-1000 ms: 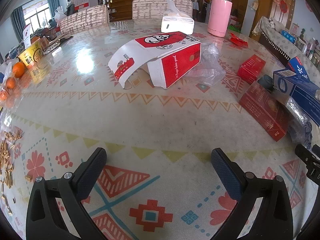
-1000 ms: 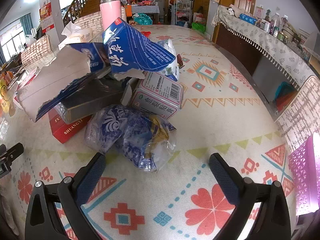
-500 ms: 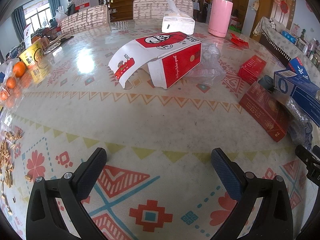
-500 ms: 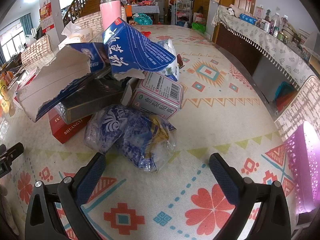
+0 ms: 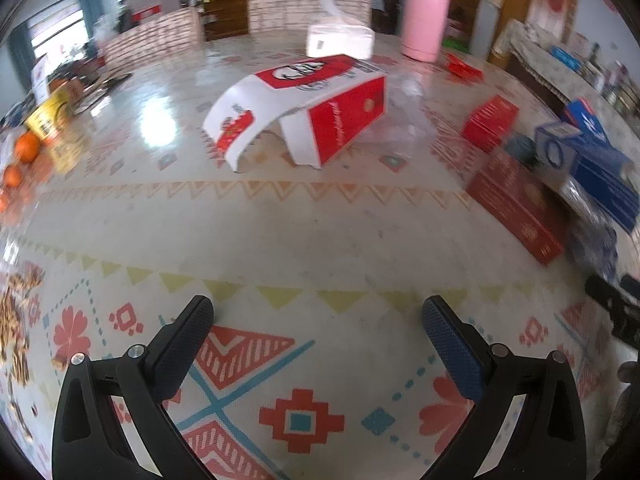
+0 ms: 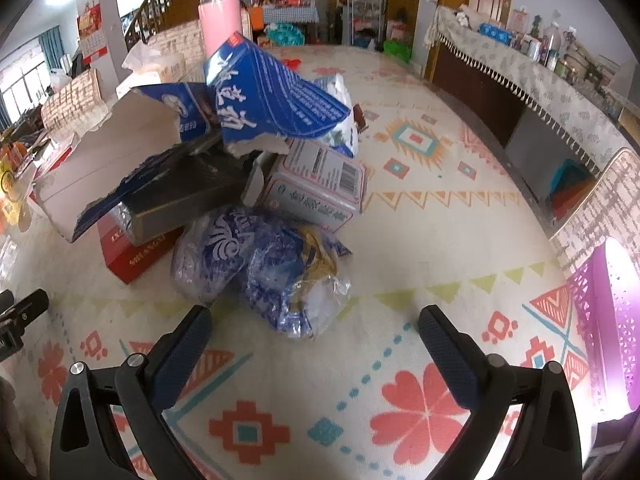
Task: Collect trash
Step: 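Move the left tool toward the white-and-red KFC box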
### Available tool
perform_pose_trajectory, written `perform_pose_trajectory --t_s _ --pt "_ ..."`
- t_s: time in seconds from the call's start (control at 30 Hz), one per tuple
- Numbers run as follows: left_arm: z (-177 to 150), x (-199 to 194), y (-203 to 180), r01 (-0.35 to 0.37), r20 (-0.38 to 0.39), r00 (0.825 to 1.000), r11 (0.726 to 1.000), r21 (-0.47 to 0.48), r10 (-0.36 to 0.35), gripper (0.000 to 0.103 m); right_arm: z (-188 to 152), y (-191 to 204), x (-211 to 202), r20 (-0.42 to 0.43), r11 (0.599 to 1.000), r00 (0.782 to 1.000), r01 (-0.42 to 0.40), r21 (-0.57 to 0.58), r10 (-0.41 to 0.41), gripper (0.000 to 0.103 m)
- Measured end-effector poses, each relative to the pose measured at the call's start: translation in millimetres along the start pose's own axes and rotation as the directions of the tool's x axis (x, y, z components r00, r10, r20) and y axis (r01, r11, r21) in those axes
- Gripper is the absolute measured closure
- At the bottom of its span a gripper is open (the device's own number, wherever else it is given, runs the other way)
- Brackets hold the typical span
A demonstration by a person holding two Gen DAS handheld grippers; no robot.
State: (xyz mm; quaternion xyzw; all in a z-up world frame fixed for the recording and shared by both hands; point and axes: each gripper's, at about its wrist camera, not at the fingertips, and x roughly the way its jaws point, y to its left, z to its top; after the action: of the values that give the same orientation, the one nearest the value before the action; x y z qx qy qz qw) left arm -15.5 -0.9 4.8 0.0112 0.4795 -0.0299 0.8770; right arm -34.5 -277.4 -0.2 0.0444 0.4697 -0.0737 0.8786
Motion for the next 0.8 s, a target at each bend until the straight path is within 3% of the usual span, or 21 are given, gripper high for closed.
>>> perform_pose_trajectory --t_s 0.1,0.2,0.27,0.37,0.5,0.6,0.8 --pt "-9.7 -9.8 2.7 0.013 0.002 1.0 1.0 -0.004 -0.013 0.0 2.2 -0.3 1.6 -0.034 1.0 0.999 -0.001 -0.001 0.001 0.0" --pt "-26.3 -37.3 11.5 -0.021 0.061 0.998 1.0 -0.014 0.021 0.0 1.4 -0.9 0.2 -0.065 0.999 0.998 -0.024 -0.031 0.022 0.0" --pt "-36.2 -59.6 21.0 -0.04 0.111 0.993 0.999 -0.018 0.042 0.0 -6.2 -5.5 -8.0 -0.057 1.0 0.998 -0.03 -0.001 0.029 0.005" --pt "-47.4 -89.8 36.5 -0.072 0.18 0.981 0.997 -0.035 0.077 0.0 -29.9 -12.8 -40.4 0.059 0.997 0.998 -0.042 0.061 0.038 0.008" --pt "-61.0 -123.0 54.2 -0.066 0.256 0.963 0.994 -0.092 0.088 0.0 -60.4 -10.2 -89.4 0.194 0.994 0.98 -0.055 0.093 0.036 0.007" --pt "-67.7 -138.9 59.3 -0.055 0.282 0.956 0.994 -0.092 0.079 0.0 -77.2 -2.3 -127.3 0.297 0.996 0.955 -0.043 0.074 0.019 0.007" --pt "-76.6 -165.0 52.1 -0.125 0.335 0.933 0.991 -0.047 0.134 0.0 -83.3 13.5 -175.2 0.42 0.999 0.907 -0.026 0.036 0.008 0.007"
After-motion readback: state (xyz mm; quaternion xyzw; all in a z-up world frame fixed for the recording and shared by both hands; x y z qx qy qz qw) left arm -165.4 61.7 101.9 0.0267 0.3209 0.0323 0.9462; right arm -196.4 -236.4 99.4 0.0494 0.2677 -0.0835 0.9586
